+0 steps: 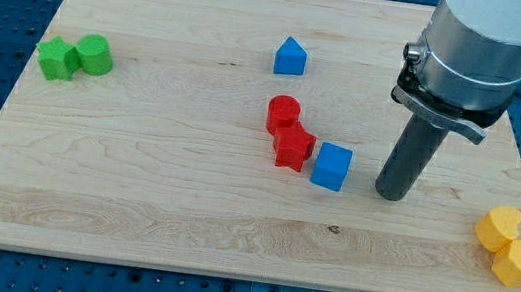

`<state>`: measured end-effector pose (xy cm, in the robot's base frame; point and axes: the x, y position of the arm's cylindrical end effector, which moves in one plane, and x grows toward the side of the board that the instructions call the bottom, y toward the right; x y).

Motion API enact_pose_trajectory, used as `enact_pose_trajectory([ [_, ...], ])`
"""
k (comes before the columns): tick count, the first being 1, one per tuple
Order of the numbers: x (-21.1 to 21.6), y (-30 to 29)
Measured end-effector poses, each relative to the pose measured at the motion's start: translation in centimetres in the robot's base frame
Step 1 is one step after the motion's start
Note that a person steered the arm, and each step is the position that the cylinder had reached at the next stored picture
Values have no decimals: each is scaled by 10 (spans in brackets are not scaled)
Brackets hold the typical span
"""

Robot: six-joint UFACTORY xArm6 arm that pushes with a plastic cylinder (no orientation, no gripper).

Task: Push red star along with red circle below to the blue triangle

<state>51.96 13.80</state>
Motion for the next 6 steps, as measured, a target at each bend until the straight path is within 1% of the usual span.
enact_pose_trajectory([
  [2,-1,0],
  [3,13,-11],
  [6,24,-52],
])
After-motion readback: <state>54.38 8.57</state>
